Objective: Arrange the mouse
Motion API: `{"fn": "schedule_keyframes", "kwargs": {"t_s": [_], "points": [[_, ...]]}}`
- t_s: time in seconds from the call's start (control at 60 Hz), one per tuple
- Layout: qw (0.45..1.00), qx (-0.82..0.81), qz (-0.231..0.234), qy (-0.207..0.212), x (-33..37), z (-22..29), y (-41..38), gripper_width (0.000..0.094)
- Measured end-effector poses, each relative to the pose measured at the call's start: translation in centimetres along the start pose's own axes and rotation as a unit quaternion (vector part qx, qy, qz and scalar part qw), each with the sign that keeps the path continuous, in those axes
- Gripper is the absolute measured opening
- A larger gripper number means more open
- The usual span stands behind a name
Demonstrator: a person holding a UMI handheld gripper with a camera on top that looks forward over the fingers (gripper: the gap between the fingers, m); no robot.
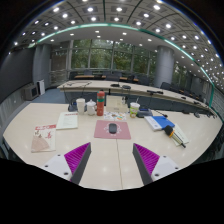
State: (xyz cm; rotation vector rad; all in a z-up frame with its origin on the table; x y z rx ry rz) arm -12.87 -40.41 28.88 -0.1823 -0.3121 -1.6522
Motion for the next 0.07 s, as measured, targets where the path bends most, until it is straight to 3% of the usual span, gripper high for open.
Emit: {"fn": "schedule_keyframes", "kwargs": {"t_s": [0.067], "points": [[1.0, -0.004, -0.002, -0.002, 0.15, 0.1, -0.11, 0.0856]]}}
Point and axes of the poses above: the point between the fingertips, and its own axes, seen from behind it with the camera up: y to the right, z up, x backward, against the way the camera looks, the point moved 8 cm from there along x, backward, against the way the camera looks, and after that the axes turned 11 degrees about y, right-handed, at the moved point
